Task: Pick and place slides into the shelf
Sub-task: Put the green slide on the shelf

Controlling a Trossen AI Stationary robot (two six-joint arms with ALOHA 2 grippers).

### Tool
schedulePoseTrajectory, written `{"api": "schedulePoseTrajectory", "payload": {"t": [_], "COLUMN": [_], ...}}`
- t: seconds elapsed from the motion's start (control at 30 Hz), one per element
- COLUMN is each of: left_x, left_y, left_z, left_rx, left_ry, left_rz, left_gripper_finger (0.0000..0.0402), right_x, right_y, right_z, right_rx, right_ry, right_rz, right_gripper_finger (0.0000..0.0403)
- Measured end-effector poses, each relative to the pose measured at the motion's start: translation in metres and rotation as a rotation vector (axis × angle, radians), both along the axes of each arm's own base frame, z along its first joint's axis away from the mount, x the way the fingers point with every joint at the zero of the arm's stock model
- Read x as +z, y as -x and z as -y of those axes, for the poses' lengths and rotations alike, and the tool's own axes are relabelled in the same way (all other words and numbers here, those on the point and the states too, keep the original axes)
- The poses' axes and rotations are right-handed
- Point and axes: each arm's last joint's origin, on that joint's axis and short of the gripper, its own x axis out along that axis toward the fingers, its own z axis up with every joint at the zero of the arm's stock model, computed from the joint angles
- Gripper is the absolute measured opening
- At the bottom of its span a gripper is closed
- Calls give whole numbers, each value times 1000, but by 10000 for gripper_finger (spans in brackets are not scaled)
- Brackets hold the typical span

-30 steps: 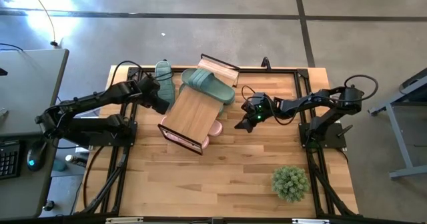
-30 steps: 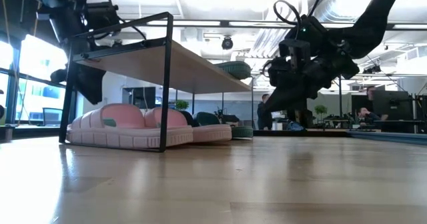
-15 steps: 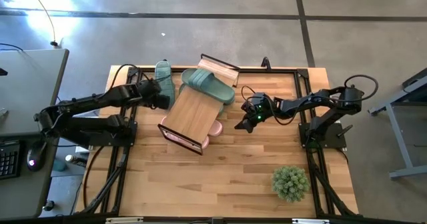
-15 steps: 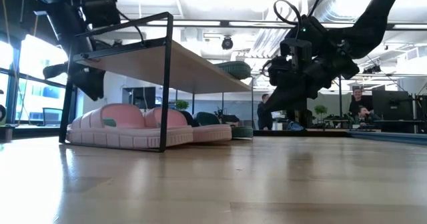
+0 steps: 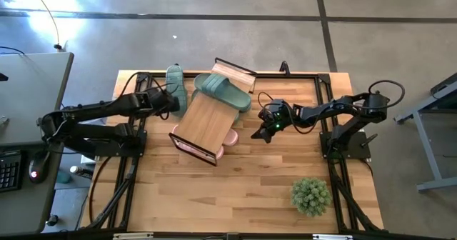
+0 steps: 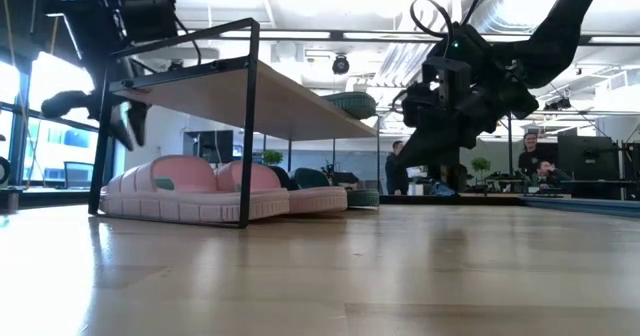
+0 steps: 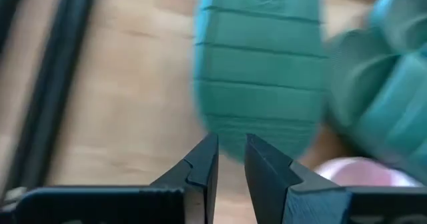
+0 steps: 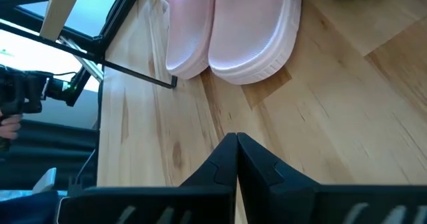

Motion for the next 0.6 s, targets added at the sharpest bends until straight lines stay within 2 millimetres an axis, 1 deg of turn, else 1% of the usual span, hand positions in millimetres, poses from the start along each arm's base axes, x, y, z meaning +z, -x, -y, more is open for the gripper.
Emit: {"api": "schedulePoseTrajectory", "payload": {"t": [0.17, 0.3, 0.5, 0.6], "left_x": [0, -6, -22, -27], "left_y": [-10, -15, -25, -24], "left_z": [-7, -10, -15, -14], "left_rx": [2, 10, 14, 12], "left_ry": [-39, -25, 51, 61], "left_rz": [74, 50, 8, -10], "left_gripper_finger": [60, 60, 60, 60], "right_x": [0, 0, 0, 0], "right_y": [0, 0, -1, -1], "right_z": [0, -1, -2, -2], "right_rx": [13, 15, 12, 11], "right_ry": [20, 19, 17, 14], "right_rz": [9, 10, 8, 7], "right_gripper_finger": [0, 0, 0, 0]}}
